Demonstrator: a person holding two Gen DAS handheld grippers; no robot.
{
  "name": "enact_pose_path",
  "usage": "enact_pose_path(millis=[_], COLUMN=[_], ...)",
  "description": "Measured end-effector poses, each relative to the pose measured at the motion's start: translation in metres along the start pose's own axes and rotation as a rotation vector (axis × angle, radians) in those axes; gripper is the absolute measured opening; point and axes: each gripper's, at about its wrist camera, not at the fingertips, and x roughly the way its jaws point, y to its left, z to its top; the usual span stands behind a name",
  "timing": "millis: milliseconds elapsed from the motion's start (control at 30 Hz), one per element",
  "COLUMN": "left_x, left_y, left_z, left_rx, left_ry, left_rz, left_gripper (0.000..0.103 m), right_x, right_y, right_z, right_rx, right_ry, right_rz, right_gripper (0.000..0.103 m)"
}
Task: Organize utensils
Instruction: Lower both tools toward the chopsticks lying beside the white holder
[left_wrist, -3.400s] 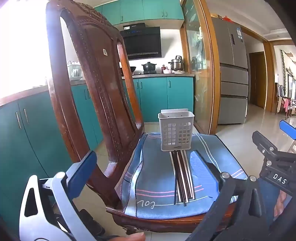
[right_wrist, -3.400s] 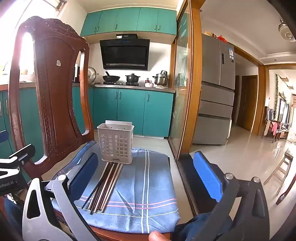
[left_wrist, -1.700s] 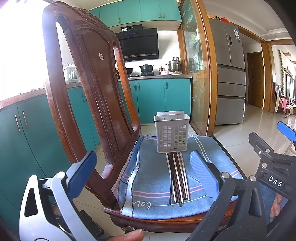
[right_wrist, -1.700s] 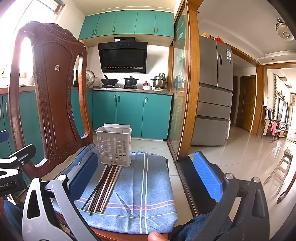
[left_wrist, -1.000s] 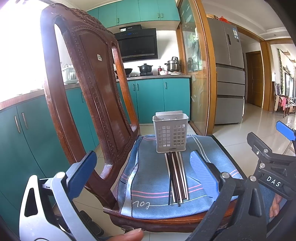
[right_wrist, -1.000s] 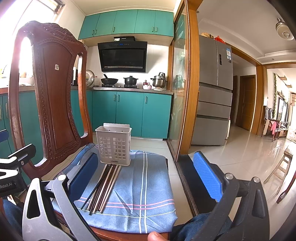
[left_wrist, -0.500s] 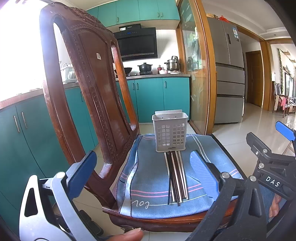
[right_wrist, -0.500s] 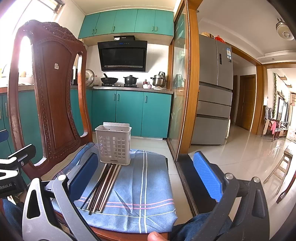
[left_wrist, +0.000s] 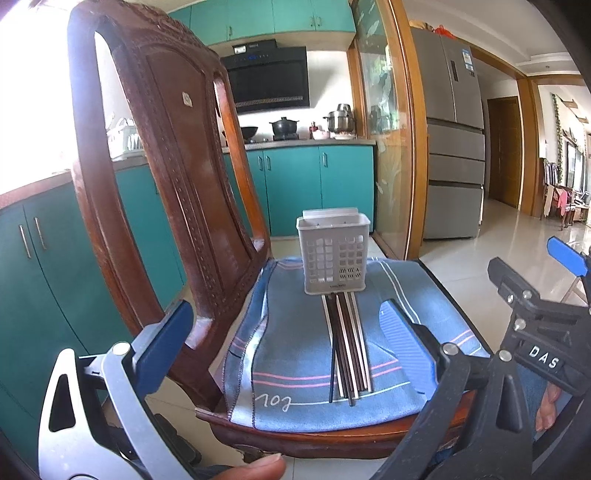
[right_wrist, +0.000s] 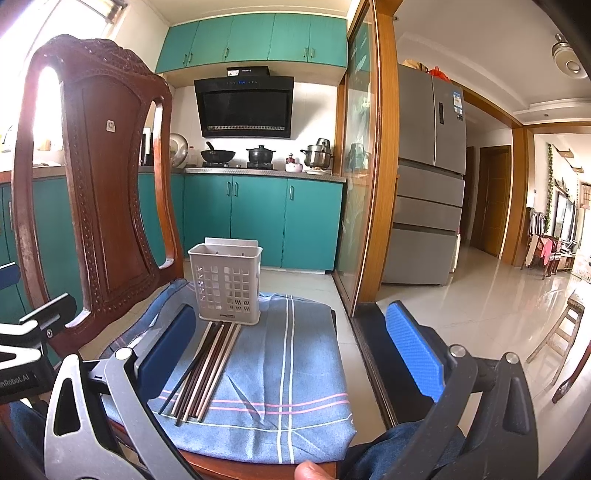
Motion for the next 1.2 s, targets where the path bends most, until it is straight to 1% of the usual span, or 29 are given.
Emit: enact_pose_path(millis=[167, 267, 333, 367, 400, 467, 500, 533, 567, 600, 633, 700, 733, 767, 800, 900, 967, 1000, 1067, 1200], left_x=[0.020, 0.037, 0.048, 0.055, 0.063, 0.078, 0.088, 0.098, 0.106, 0.115, 0.128, 0.154, 0.168, 0.179, 0.197, 0.226, 0.240, 0.246, 0.254, 0.267], left_y=[-0.007, -0.011, -0.011, -0.012, -0.012, -0.013, -0.013, -0.012, -0.012, -0.011, -0.010, -0.010, -0.010, -0.009, -0.011, -0.011, -0.003, 0.003, 0.011, 0.020], left_z=[-0.010, -0.016, -0.018, -0.020, -0.021, -0.023, -0.024, -0.024, -0.024, -0.023, -0.020, -0.012, -0.007, -0.004, 0.003, 0.013, 0.013, 0.009, 0.001, -0.009], left_rx=[0.012, 0.026, 0.035, 0.035, 0.032, 0.031, 0.035, 0.038, 0.039, 0.041, 0.045, 0.049, 0.051, 0.057, 0.076, 0.100, 0.066, 0.033, -0.001, -0.032], left_ry=[0.056, 0.100, 0.128, 0.143, 0.160, 0.183, 0.197, 0.211, 0.222, 0.237, 0.255, 0.283, 0.294, 0.302, 0.311, 0.305, 0.289, 0.291, 0.331, 0.394], left_rz=[-0.026, -0.051, -0.071, -0.079, -0.090, -0.103, -0.104, -0.103, -0.108, -0.121, -0.136, -0.139, -0.140, -0.142, -0.136, -0.096, -0.086, -0.088, -0.086, -0.085], left_gripper=[0.100, 0.100, 0.100, 0.100, 0.100, 0.100, 0.100, 0.100, 0.098, 0.091, 0.087, 0.069, 0.063, 0.053, 0.047, 0.045, 0.047, 0.048, 0.048, 0.048], right_x=[0.020, 0.038, 0.059, 0.075, 0.085, 0.117, 0.128, 0.143, 0.152, 0.168, 0.184, 0.208, 0.221, 0.229, 0.243, 0.273, 0.288, 0.296, 0.309, 0.330], right_y=[-0.001, -0.006, -0.008, -0.008, -0.008, -0.004, -0.001, 0.001, 0.002, 0.004, 0.006, 0.012, 0.015, 0.018, 0.023, 0.037, 0.046, 0.053, 0.061, 0.074], right_z=[-0.006, -0.009, -0.013, -0.016, -0.019, -0.028, -0.032, -0.035, -0.037, -0.039, -0.041, -0.043, -0.044, -0.044, -0.045, -0.044, -0.043, -0.043, -0.041, -0.043], right_rx=[-0.024, -0.022, -0.021, -0.027, -0.031, -0.044, -0.046, -0.044, -0.040, -0.030, -0.020, -0.012, -0.008, -0.009, -0.010, -0.021, -0.037, -0.046, -0.050, -0.049], right_ry=[0.042, 0.092, 0.143, 0.186, 0.211, 0.289, 0.312, 0.344, 0.363, 0.395, 0.423, 0.467, 0.487, 0.501, 0.522, 0.582, 0.602, 0.614, 0.626, 0.633], right_rz=[-0.026, -0.007, -0.003, 0.020, 0.030, 0.053, 0.062, 0.076, 0.086, 0.103, 0.128, 0.157, 0.170, 0.175, 0.184, 0.221, 0.236, 0.247, 0.262, 0.271], right_gripper=[0.100, 0.100, 0.100, 0.100, 0.100, 0.099, 0.093, 0.082, 0.077, 0.066, 0.056, 0.048, 0.047, 0.047, 0.047, 0.047, 0.047, 0.047, 0.047, 0.047])
